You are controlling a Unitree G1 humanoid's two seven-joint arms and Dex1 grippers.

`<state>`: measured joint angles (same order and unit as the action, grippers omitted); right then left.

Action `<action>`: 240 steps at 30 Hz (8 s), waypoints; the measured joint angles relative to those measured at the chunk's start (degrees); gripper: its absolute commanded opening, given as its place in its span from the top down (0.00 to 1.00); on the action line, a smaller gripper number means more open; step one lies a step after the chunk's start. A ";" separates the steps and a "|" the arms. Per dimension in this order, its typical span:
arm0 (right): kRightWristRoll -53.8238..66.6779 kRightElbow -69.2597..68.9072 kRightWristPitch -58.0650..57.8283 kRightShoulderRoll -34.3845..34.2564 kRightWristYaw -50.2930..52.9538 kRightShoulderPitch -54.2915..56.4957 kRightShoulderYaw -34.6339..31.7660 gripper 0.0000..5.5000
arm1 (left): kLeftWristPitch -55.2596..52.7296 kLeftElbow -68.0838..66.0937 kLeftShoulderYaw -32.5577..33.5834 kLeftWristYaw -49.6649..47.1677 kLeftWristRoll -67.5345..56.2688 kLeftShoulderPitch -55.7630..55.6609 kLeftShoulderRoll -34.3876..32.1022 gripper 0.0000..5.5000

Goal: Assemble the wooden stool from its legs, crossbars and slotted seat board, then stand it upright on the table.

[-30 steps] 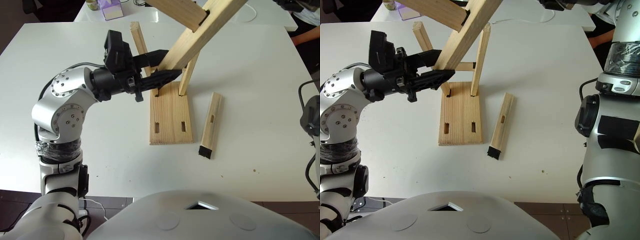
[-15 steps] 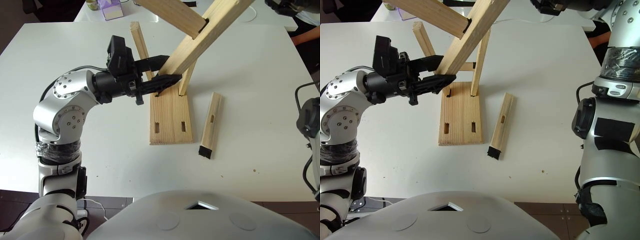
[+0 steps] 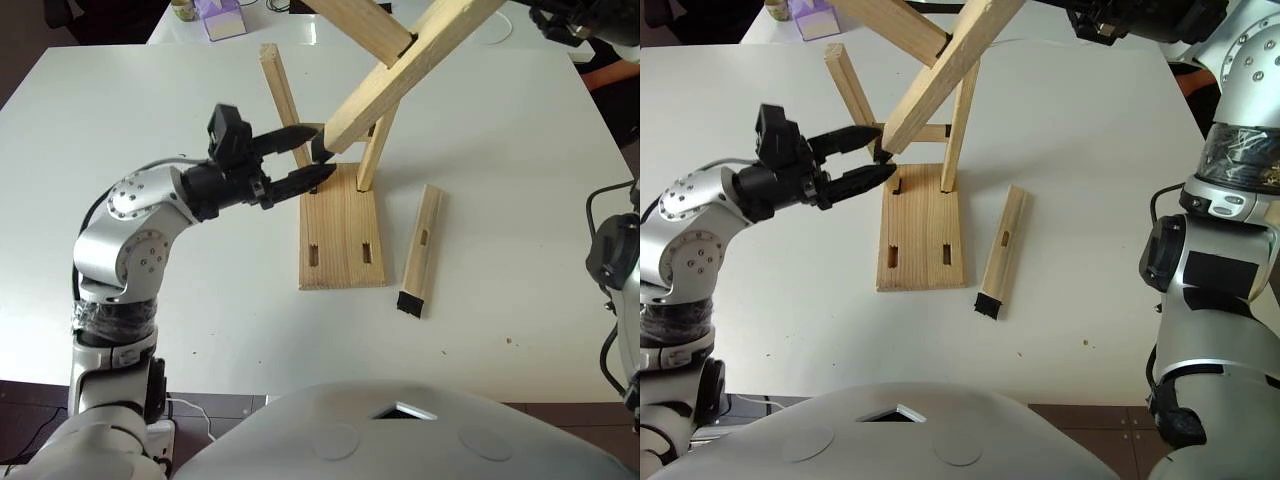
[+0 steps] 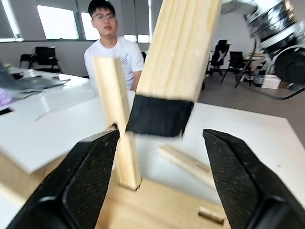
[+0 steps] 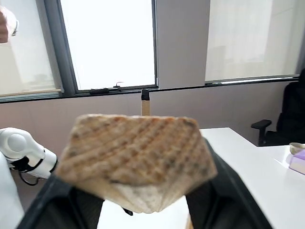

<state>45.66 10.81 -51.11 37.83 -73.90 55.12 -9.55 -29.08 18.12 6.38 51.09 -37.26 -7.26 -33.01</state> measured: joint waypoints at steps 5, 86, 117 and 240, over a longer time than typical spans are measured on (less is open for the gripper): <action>-2.07 -11.27 4.06 5.02 -6.30 -9.95 3.82 0.63 | 3.39 -0.92 16.52 -16.31 -4.03 7.92 8.01 0.41; -15.25 -26.02 17.60 17.78 -3.27 -40.05 15.58 0.29 | 16.86 5.79 9.83 -46.28 -0.56 23.76 36.46 0.41; -34.41 -15.48 26.35 13.89 -3.46 -32.89 26.23 0.29 | 28.45 7.07 2.24 -54.83 2.45 34.93 39.08 0.41; 5.60 -16.46 5.49 3.65 -4.86 -15.49 6.68 0.62 | -22.75 3.80 4.66 -32.83 -56.07 -37.69 -2.85 0.57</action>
<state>51.26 -5.65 -45.62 41.48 -78.76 39.63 -2.87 -51.84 21.92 11.04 18.27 -93.33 -44.95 -35.86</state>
